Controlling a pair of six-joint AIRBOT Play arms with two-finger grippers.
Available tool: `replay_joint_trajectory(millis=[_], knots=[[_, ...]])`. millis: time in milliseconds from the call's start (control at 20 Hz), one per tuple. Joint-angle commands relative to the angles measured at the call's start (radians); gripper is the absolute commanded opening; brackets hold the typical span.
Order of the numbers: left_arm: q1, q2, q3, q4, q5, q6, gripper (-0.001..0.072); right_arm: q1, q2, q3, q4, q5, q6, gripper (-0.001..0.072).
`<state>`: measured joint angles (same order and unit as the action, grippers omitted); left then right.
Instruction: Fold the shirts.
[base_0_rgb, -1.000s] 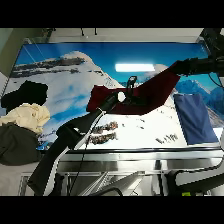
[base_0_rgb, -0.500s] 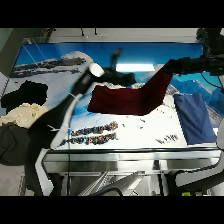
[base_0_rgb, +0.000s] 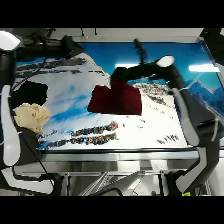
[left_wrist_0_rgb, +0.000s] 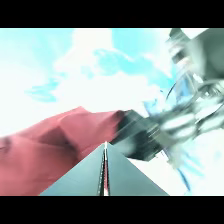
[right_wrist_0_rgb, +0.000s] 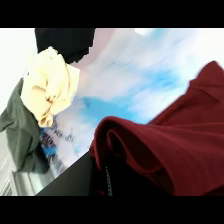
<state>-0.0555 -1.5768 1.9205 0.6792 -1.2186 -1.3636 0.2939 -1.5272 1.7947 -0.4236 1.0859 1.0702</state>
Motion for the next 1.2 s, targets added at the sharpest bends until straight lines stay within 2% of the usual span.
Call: replay_joint_trajectory(millis=[0, 50, 100, 150, 300, 400, 450, 650, 700, 800, 900, 1150], knots=[[0.071, 0.071, -0.097, 0.0, -0.014, 0.061, 0.002, 0.212, -0.114, 0.0, 0.008, -0.3, -0.055, 0.0025], [0.071, 0.071, -0.118, 0.0, -0.018, 0.065, 0.002, 0.25, -0.134, 0.001, 0.01, -0.36, -0.097, 0.0069], [0.071, 0.07, -0.138, 0.0, -0.018, 0.066, 0.002, 0.272, -0.143, 0.001, 0.01, -0.402, -0.115, 0.0339], [0.071, 0.07, -0.159, 0.0, -0.016, 0.066, 0.002, 0.277, -0.142, 0.001, 0.01, -0.414, -0.117, 0.0486], [0.068, 0.071, -0.195, -0.001, -0.021, 0.076, 0.002, 0.213, -0.09, 0.001, 0.001, -0.323, -0.116, 0.0485], [0.069, 0.071, -0.195, -0.001, -0.033, 0.08, 0.002, 0.126, -0.037, 0.001, -0.016, -0.208, -0.076, 0.041], [0.069, 0.071, -0.195, -0.001, -0.041, 0.08, 0.002, 0.068, -0.01, 0.001, -0.037, -0.149, -0.04, 0.0365], [0.069, 0.071, -0.195, -0.001, -0.082, 0.082, 0.002, -0.146, 0.037, 0.0, -0.246, 0.1, 0.169, 0.0369], [0.068, 0.07, -0.195, 0.0, -0.09, 0.082, 0.002, -0.181, 0.037, -0.009, -0.325, 0.15, 0.218, 0.0388], [0.068, 0.07, -0.195, 0.0, -0.111, 0.082, 0.002, -0.219, 0.036, -0.061, -0.478, 0.199, 0.299, 0.0658], [0.068, 0.071, -0.195, -0.001, -0.125, 0.082, 0.002, -0.226, 0.031, -0.134, -0.567, 0.189, 0.322, 0.0676], [0.067, 0.071, -0.195, -0.001, -0.125, 0.082, 0.002, -0.209, -0.059, -0.19, -0.556, 0.145, 0.321, 0.0682]])
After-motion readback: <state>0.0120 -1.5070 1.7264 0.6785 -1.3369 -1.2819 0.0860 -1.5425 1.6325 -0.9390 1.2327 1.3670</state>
